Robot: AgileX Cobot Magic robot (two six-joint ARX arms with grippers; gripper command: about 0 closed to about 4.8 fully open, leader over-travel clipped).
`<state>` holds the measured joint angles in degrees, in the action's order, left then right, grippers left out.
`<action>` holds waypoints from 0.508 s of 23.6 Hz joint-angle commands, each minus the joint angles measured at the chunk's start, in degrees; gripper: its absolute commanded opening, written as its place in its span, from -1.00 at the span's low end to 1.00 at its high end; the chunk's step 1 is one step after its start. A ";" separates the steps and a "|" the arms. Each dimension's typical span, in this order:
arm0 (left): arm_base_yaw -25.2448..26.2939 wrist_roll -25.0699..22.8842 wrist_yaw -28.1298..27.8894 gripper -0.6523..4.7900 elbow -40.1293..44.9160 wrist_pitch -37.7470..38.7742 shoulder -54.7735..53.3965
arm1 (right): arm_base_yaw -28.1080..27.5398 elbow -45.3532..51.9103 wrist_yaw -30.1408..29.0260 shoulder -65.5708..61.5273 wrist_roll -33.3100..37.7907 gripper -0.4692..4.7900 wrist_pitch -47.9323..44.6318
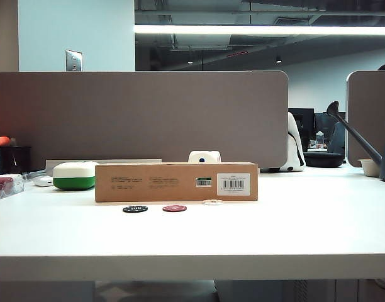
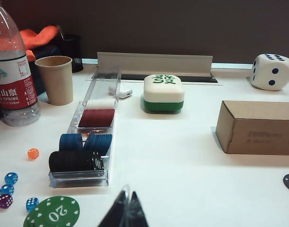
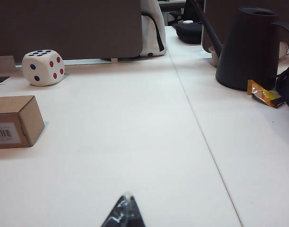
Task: Push the chip with the lowest value in the row forward next to the rectangular box.
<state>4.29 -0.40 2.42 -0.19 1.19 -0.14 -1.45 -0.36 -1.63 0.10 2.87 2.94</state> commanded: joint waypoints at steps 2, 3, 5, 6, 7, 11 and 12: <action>-0.04 -0.02 0.24 -0.78 -0.24 -0.39 0.00 | 0.02 0.28 0.00 0.02 -0.17 -0.86 -0.52; -0.04 -0.02 0.22 -0.78 -0.24 -0.39 0.00 | 0.04 0.28 0.00 0.02 -0.17 -0.86 -0.52; -0.04 -0.02 0.22 -0.78 -0.24 -0.39 0.00 | 0.35 0.28 0.09 0.02 -0.20 -0.86 -0.50; -0.04 -0.02 0.22 -0.78 -0.24 -0.39 0.00 | 1.16 0.28 0.63 0.02 -0.44 -0.86 -0.50; -0.04 -0.02 0.22 -0.78 -0.24 -0.39 0.00 | 1.51 0.28 0.63 0.02 -0.76 -0.86 -0.50; -0.04 -0.02 0.22 -0.78 -0.24 -0.39 0.00 | 2.78 0.28 0.96 0.02 -2.10 -0.86 -0.44; -0.04 -0.02 0.24 -0.78 -0.24 -0.39 0.00 | 2.80 0.28 1.53 0.02 -2.10 -0.86 -0.33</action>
<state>4.29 -0.40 2.42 -0.16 1.19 -0.16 1.28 -0.36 -1.06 0.10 1.19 2.94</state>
